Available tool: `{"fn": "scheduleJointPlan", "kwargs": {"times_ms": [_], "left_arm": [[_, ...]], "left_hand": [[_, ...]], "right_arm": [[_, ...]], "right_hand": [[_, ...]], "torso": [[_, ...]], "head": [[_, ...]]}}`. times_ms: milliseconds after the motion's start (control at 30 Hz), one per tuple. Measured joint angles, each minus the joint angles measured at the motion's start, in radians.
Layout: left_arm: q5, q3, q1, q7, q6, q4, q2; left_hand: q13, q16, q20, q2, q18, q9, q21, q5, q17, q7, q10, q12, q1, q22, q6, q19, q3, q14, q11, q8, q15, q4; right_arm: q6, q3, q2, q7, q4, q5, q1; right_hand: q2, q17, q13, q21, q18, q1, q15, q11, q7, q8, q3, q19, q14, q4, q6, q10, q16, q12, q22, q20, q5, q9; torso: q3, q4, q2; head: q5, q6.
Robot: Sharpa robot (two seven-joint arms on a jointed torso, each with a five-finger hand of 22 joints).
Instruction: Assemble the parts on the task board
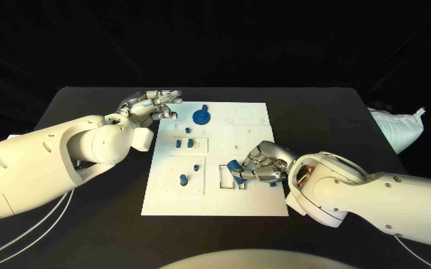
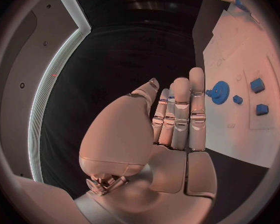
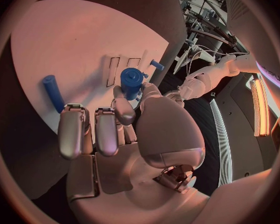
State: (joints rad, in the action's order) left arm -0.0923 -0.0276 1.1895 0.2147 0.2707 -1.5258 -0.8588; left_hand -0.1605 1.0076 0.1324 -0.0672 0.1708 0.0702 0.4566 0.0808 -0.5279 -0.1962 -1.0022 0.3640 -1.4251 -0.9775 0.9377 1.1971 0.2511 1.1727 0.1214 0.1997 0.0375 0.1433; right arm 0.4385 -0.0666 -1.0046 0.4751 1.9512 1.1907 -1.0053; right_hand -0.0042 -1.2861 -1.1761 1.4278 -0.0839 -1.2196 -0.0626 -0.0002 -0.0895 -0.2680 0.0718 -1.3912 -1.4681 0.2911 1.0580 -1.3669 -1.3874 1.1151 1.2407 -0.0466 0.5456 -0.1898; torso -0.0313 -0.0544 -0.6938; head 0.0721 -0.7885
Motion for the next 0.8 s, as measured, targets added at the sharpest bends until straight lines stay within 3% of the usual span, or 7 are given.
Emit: {"fn": "scheduleJointPlan", "kwargs": {"times_ms": [233, 367, 567, 700, 800], "left_arm": [[0.001, 0.0, 0.0, -0.001, -0.002, 0.0, 0.0], [0.001, 0.0, 0.0, -0.001, -0.002, 0.0, 0.0], [0.002, 0.0, 0.0, -0.002, -0.003, 0.0, 0.0], [0.004, 0.0, 0.0, -0.002, -0.004, 0.0, 0.0], [0.006, 0.0, 0.0, -0.002, -0.004, 0.0, 0.0]], "left_hand": [[0.0, 0.0, 0.0, 0.0, 0.0, 0.0, 0.0, 0.0, 0.0, 0.0, 0.0, 0.0, 0.0, 0.0, 0.0, 0.0, 0.0, 0.0, 0.0, 0.0, 0.0, 0.0], [0.0, 0.0, 0.0, 0.0, 0.0, 0.0, 0.0, 0.0, 0.0, 0.0, 0.0, 0.0, 0.0, 0.0, 0.0, 0.0, 0.0, 0.0, 0.0, 0.0, 0.0, 0.0], [0.0, 0.0, 0.0, 0.0, 0.0, 0.0, 0.0, 0.0, 0.001, 0.0, 0.003, 0.004, 0.0, 0.0, 0.0, 0.0, 0.0, -0.004, -0.004, 0.0, -0.004, 0.0], [0.0, 0.0, 0.0, 0.0, 0.0, 0.0, 0.0, 0.0, 0.001, 0.0, 0.003, 0.004, 0.0, 0.0, 0.0, 0.0, 0.0, -0.004, -0.004, 0.0, -0.004, 0.0], [0.0, 0.0, 0.0, 0.0, 0.0, 0.0, 0.0, 0.0, 0.001, 0.0, 0.003, 0.004, 0.0, 0.0, 0.0, 0.0, 0.0, -0.004, -0.004, 0.0, -0.004, 0.0]], "right_arm": [[-0.045, 0.0, 0.027, 0.023, -0.007, 0.01, 0.0], [-0.056, 0.0, 0.037, 0.037, -0.012, 0.021, 0.0], [-0.06, 0.0, 0.046, 0.056, -0.016, 0.046, 0.0], [-0.06, 0.0, 0.054, 0.067, -0.018, 0.061, 0.0], [-0.06, 0.0, 0.06, 0.072, -0.019, 0.07, 0.0]], "right_hand": [[0.009, -0.009, -0.006, 0.005, 0.0, 0.009, 0.0, -0.002, 0.005, 0.0, 0.005, -0.004, 0.0, 0.0, 0.011, -0.005, -0.004, 0.0, 0.012, 0.004, -0.006, -0.013], [0.009, -0.01, -0.007, 0.005, 0.0, 0.02, -0.001, -0.004, 0.008, 0.0, 0.011, -0.004, 0.0, 0.0, 0.015, -0.007, -0.004, 0.0, 0.013, 0.004, -0.006, -0.037], [0.014, -0.01, -0.007, 0.005, 0.0, 0.033, -0.004, -0.006, 0.016, 0.0, 0.021, -0.007, 0.003, -0.002, 0.024, -0.009, -0.004, 0.0, 0.014, 0.007, -0.022, -0.041], [0.021, -0.01, -0.007, 0.005, 0.0, 0.05, -0.004, -0.008, 0.021, -0.001, 0.039, -0.007, 0.003, -0.001, 0.031, -0.011, -0.004, 0.0, 0.014, 0.007, -0.07, -0.054], [0.025, -0.01, -0.009, 0.005, 0.0, 0.082, -0.004, -0.009, 0.027, -0.001, 0.065, -0.007, 0.003, -0.001, 0.037, -0.013, -0.004, -0.005, 0.014, 0.007, -0.157, -0.067]], "torso": [[-0.0004, -0.0002, 0.0], [-0.0004, -0.0002, 0.0], [-0.0004, -0.0002, 0.0], [-0.0004, -0.0002, 0.0], [-0.0001, -0.0003, -0.001]], "head": [[0.0, -0.002], [-0.002, -0.003], [-0.002, -0.003], [-0.003, -0.003], [-0.002, -0.003]]}}
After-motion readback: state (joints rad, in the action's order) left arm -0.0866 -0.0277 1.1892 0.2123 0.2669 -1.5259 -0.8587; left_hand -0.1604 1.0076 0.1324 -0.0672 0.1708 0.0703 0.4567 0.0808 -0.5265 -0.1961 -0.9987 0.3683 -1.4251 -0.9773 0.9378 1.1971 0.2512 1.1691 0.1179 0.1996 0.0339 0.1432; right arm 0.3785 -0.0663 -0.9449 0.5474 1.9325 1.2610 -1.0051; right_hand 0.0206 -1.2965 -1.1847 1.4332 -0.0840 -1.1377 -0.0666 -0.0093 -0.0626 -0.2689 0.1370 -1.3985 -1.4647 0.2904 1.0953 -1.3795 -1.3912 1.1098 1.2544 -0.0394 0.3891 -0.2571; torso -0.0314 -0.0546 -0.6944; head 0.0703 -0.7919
